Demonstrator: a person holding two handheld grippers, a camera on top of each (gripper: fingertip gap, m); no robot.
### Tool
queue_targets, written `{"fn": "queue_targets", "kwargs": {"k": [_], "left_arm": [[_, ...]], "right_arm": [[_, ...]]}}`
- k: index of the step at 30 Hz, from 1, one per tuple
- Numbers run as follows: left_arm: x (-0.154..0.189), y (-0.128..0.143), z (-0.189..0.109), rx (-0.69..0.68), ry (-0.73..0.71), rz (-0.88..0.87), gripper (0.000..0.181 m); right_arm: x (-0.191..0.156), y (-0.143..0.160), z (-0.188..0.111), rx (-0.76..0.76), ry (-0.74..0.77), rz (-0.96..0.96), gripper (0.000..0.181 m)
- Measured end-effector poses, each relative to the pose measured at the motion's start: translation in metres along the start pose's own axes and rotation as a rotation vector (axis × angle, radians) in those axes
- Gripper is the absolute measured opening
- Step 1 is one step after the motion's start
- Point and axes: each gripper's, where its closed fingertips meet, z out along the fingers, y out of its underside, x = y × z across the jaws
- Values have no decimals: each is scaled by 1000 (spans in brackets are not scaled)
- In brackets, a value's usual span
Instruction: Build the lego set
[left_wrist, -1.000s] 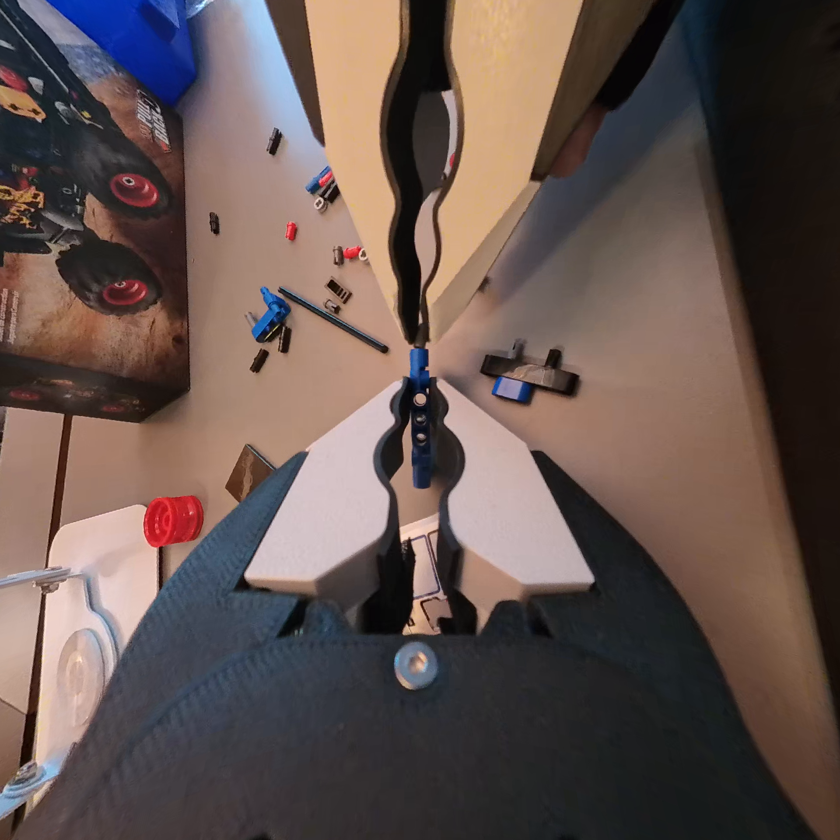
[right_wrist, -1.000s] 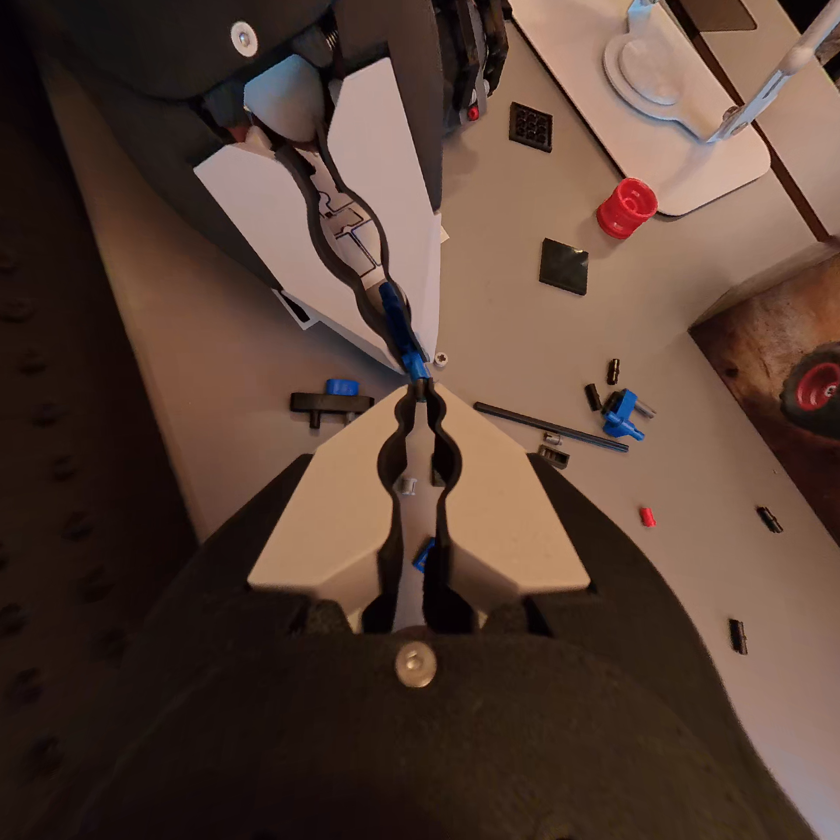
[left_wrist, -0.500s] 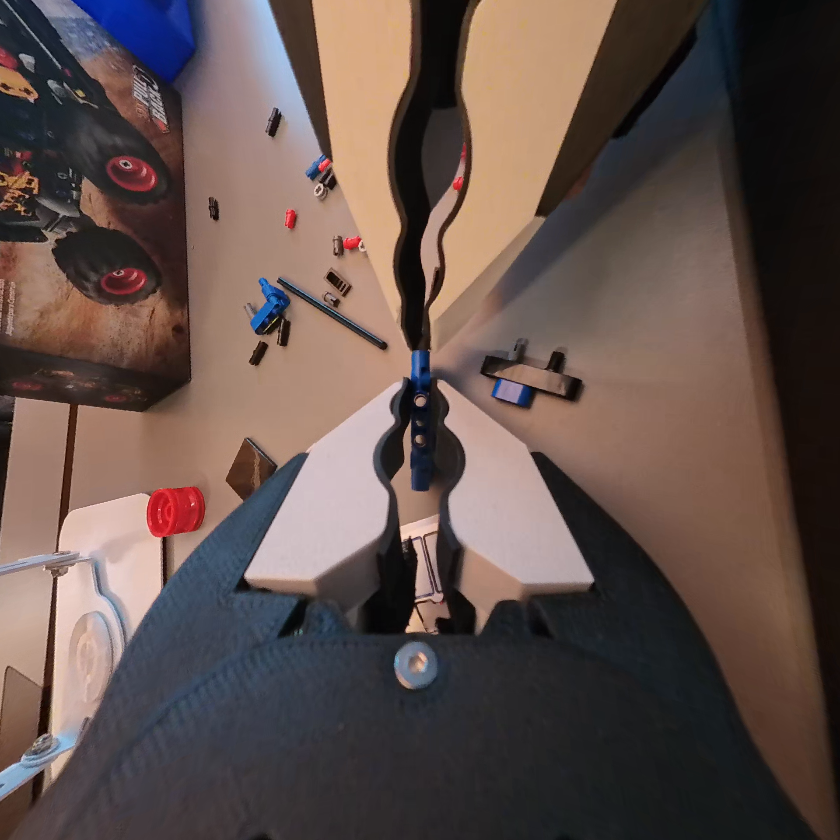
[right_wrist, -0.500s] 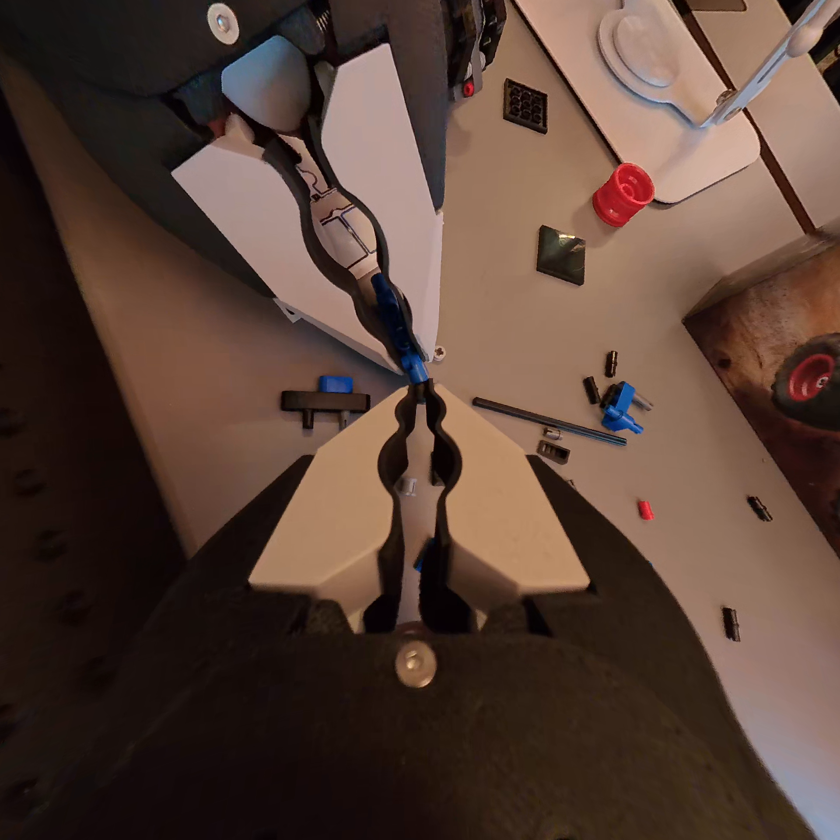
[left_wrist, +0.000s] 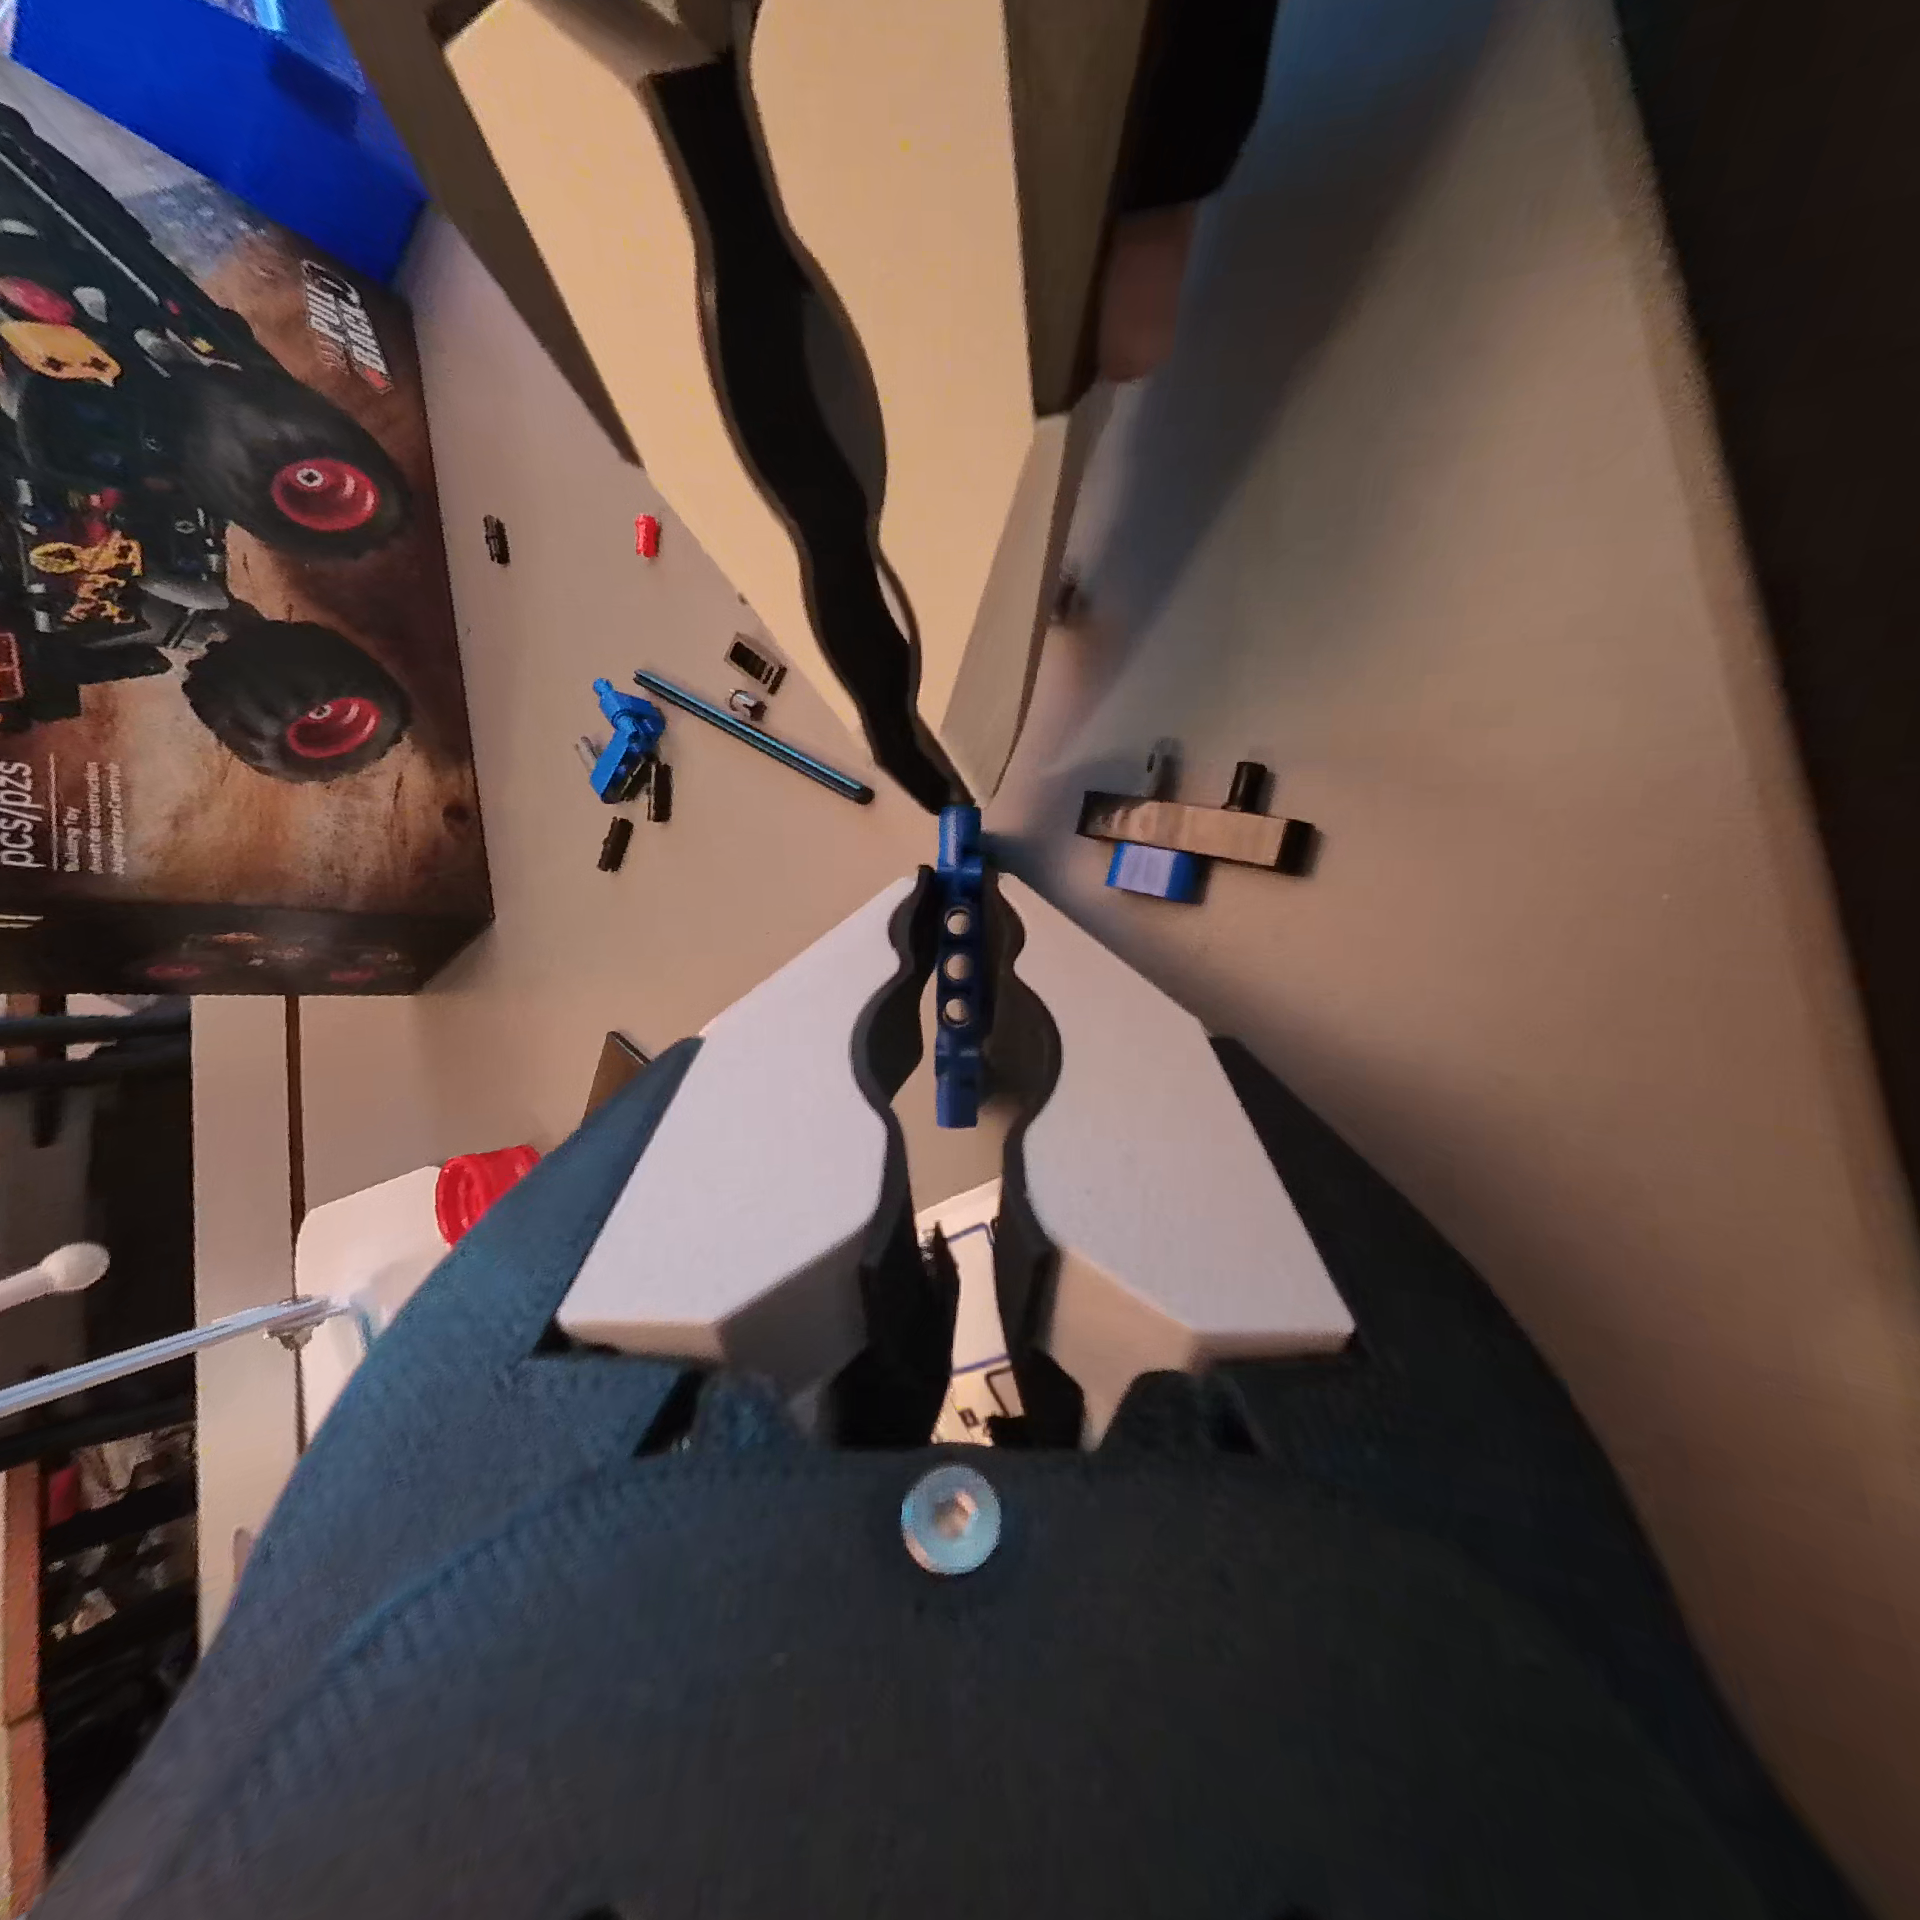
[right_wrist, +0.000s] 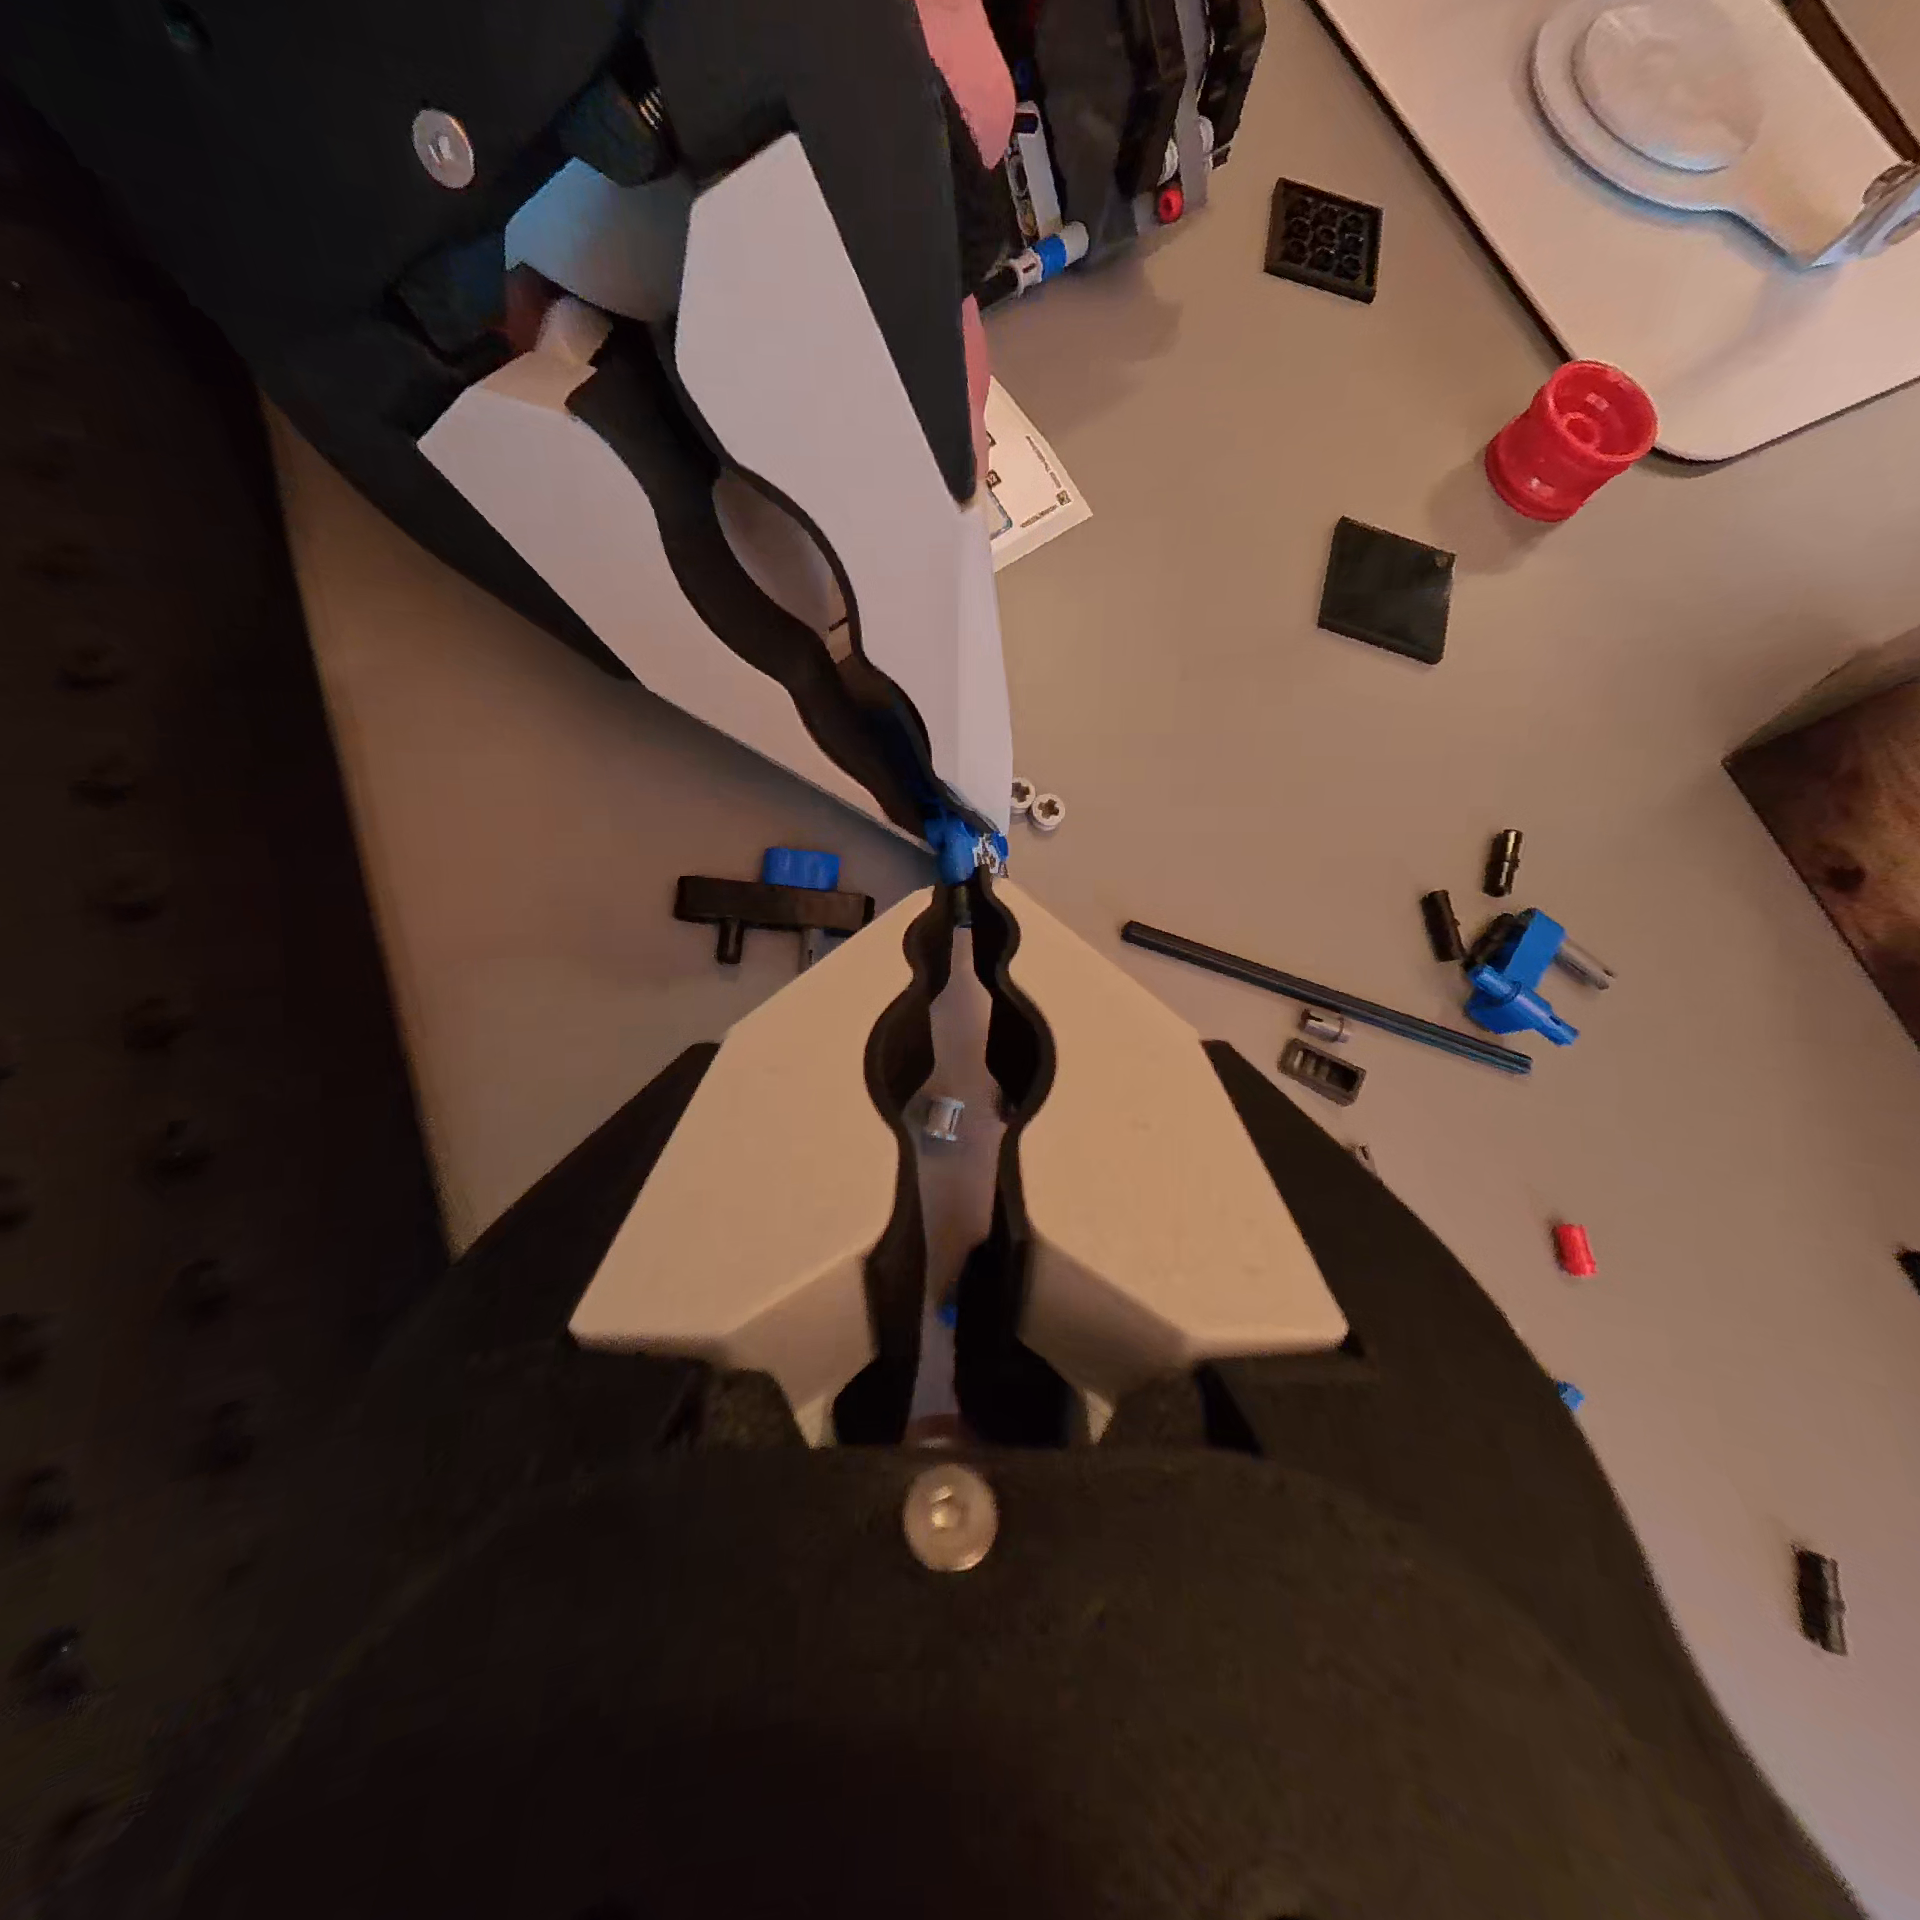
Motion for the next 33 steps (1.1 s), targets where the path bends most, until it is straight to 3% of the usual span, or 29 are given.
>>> {"fn": "queue_targets", "kwargs": {"k": [10, 22, 33], "left_arm": [[-2, 0, 1, 65, 14, -53, 4], [-7, 2, -1, 91, 25, -122, 6], [-5, 0, 0, 93, 23, -115, 5]], "right_arm": [[2, -1, 1, 71, -67, 47, 1], [11, 1, -6, 83, -6, 53, 8], [7, -1, -2, 79, 1, 13, 2]]}}
